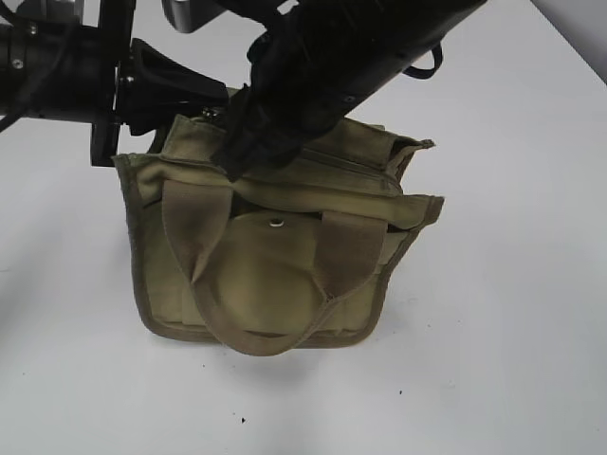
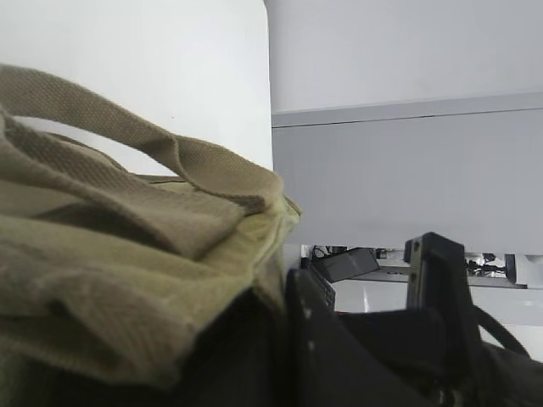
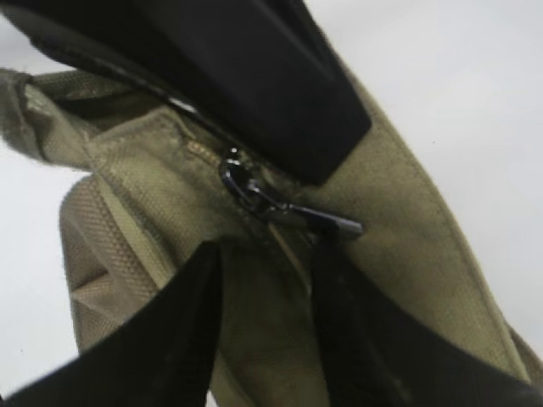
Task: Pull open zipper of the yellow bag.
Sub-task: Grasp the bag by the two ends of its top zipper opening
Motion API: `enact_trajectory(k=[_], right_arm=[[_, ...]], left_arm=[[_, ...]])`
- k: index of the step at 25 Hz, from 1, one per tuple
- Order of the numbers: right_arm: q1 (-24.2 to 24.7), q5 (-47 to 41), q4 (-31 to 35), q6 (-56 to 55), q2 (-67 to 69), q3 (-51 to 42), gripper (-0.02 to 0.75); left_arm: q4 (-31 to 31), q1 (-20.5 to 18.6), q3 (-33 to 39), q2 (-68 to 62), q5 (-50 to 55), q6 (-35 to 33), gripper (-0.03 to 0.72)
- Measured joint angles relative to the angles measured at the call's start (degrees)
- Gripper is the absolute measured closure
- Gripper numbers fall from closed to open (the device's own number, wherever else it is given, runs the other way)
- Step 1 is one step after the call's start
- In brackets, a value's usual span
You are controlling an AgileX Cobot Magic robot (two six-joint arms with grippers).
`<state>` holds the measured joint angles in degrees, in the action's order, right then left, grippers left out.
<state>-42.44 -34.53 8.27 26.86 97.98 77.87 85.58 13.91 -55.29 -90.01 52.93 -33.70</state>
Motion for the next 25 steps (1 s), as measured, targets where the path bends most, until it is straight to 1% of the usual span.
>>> enact_trajectory(k=[2,4,7,10,14,16,19,22,25], right_arm=[[0.0,0.0,0.18,0.11,0.18,0.0,0.416],[0.0,0.27,0.24,0.13,0.56,0.0,0.407],[0.0,1.48,0.24,0.13,0.96,0.0,0.437],[0.0,0.84,-0.17,0.13,0.76,0.0,0.45],[-0.06,-3.86,-4.24,0.13,-1.21,0.0,0.453],[-0.06,-4.0,-6.21,0.86,-2.47,0.0,0.453],[-0.06,-3.19,-6.85,4.67,-3.21,0.0,0.453],[-0.06,-3.25,-4.22,9.05,-2.76,0.0,0.453],[-0.06,-2.89,0.88,10.16,-2.51,0.0,0.453]], left_arm=[[0.11,0.0,0.0,0.0,0.0,0.0,0.685],[0.05,0.0,0.0,0.0,-0.11,0.0,0.685],[-0.07,0.0,0.0,0.0,-0.53,0.0,0.685],[-0.12,-0.06,0.0,0.0,-0.42,0.0,0.685],[0.0,0.11,0.0,0.0,1.21,0.0,0.685],[0.11,0.11,0.0,0.0,1.8,0.0,0.685],[0.23,0.18,0.0,0.0,2.07,0.0,0.685],[0.28,0.18,0.0,0.0,2.11,0.0,0.685],[0.28,0.18,0.0,0.0,2.11,0.0,0.685]])
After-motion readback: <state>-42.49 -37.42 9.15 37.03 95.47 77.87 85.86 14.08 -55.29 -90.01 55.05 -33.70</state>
